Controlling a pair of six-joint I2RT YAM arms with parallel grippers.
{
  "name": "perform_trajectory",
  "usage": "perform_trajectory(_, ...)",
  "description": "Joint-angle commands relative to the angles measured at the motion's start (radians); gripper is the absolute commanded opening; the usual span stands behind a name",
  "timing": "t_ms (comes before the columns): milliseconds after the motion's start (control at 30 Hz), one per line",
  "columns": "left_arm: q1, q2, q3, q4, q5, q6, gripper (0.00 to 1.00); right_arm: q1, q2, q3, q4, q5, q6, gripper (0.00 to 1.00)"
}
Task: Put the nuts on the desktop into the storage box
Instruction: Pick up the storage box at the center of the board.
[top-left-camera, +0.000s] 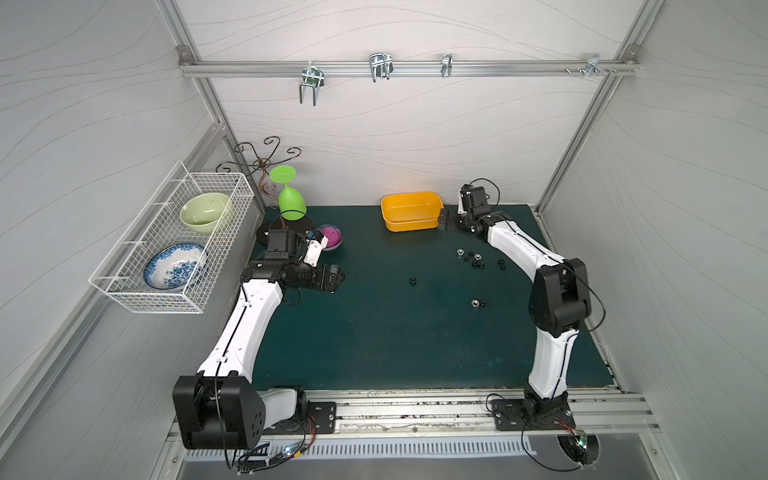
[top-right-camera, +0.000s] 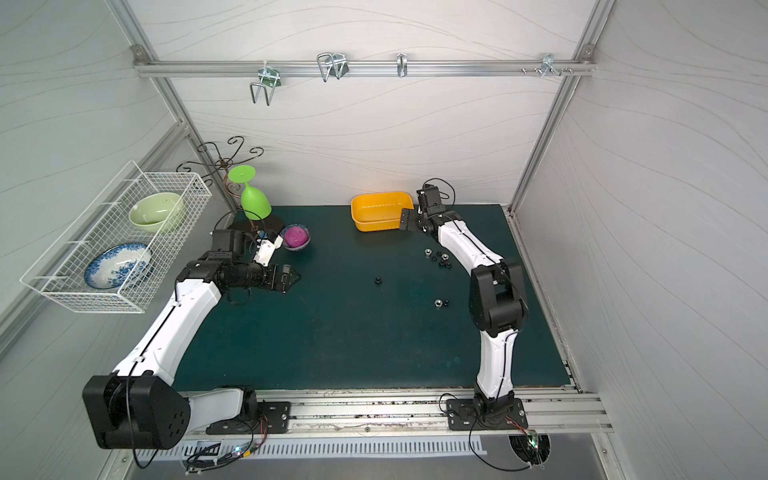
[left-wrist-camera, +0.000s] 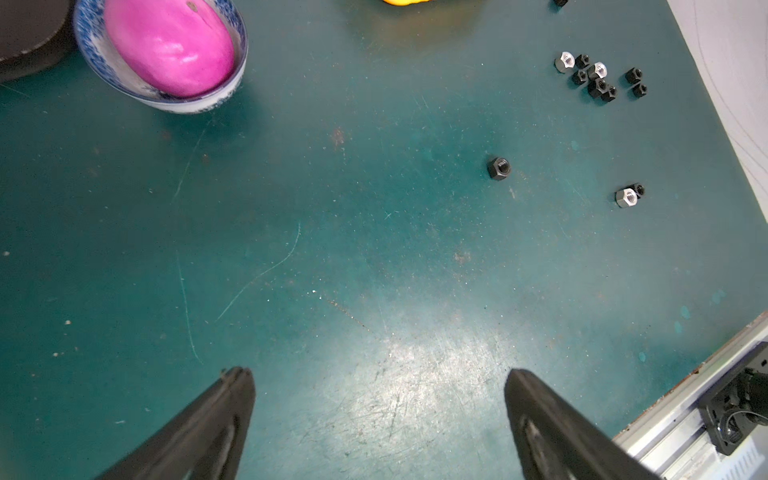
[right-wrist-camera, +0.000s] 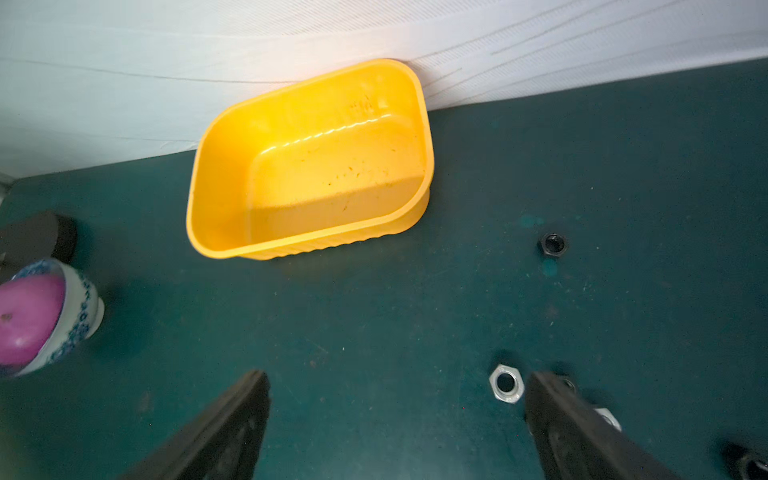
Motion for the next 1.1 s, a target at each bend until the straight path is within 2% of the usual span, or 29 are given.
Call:
perform_trajectory(0, 0.005, -0.013, -0.006, 0.044, 0.039, -0.012, 0.99, -0.005, 0.085, 0.124, -0.114, 0.104, 0.226, 0.99)
perform_trajectory(67, 0.005, -0.012, -0.015, 0.042, 0.069, -0.010, 0.99, -0.006, 0.143, 0.175, -0.132, 0.146, 0.333, 0.98)
perform_trajectory(167, 0.004, -0.013, -0.029, 0.051, 0.110, -0.014, 0.99, -0.008, 0.214, 0.240, -0.143, 0.146, 0.396, 0.99)
perform_trajectory(367, 0.005, -0.019, -0.042, 0.039, 0.134, 0.010, 0.99, -0.027, 0.355, 0.374, -0.159, 0.016, 0.490, 0.99)
perform_trajectory(467, 0.005, -0.018, -0.045, 0.037, 0.139, 0.008, 0.99, -0.035, 0.428, 0.458, -0.171, -0.046, 0.515, 0.95)
perform_trajectory(600, 0.005, -0.022, -0.041, 0.027, 0.156, 0.016, 0.99, -0.040, 0.513, 0.579, -0.204, -0.059, 0.510, 0.92)
perform_trajectory(800, 0.005, -0.025, -0.043, 0.001, 0.186, 0.039, 0.98, -0.042, 0.578, 0.665, -0.188, -0.045, 0.467, 0.88)
perform_trajectory(1067, 0.005, -0.018, -0.044, -0.003, 0.196, 0.037, 0.99, -0.058, 0.623, 0.698, -0.192, -0.052, 0.468, 0.81)
